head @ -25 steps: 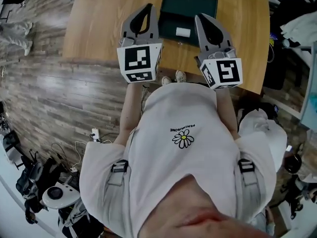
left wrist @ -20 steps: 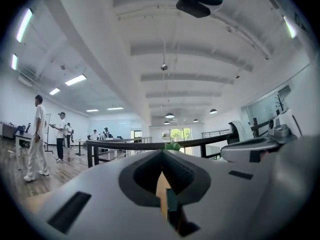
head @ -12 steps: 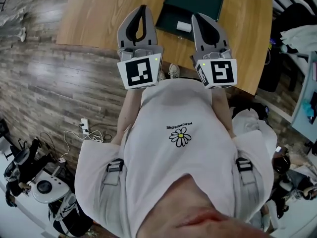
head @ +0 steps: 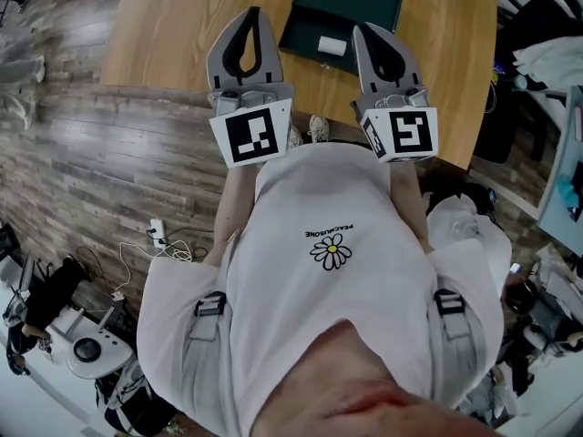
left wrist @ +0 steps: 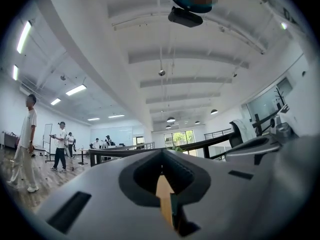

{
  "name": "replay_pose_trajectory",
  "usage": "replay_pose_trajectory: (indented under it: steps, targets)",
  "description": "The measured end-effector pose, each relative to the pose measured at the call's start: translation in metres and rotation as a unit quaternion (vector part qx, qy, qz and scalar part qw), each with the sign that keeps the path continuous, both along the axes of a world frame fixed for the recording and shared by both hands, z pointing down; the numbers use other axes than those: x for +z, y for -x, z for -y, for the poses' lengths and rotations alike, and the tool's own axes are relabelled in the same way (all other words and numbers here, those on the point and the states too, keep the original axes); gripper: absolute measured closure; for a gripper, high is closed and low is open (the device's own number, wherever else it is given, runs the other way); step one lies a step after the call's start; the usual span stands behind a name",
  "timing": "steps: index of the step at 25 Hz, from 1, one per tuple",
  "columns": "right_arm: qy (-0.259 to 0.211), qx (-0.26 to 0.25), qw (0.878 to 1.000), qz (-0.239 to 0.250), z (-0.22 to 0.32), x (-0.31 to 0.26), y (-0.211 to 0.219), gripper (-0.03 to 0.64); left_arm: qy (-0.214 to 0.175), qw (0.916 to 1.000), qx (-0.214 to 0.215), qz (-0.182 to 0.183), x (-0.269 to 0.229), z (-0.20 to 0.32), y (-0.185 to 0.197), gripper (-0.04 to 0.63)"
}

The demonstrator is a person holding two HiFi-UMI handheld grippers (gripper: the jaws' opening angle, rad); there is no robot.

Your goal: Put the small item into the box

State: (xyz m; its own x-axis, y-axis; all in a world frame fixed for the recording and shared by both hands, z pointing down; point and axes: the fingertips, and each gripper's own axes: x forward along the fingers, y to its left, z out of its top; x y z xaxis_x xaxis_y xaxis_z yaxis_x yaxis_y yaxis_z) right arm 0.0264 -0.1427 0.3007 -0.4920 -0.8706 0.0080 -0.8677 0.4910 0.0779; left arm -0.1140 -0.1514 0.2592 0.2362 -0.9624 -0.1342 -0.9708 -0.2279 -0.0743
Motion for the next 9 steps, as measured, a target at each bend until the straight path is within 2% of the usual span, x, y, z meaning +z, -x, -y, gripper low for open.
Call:
replay_pose_trajectory:
  steps: [9]
  targets:
    - [0.006, -0.005, 1.0, 0.002, -0.0055, 0.0014, -0.0009, 0.612, 0.006, 0.9998, 0.015, -0.008, 0.0025, -0.0056, -0.0055, 0.581]
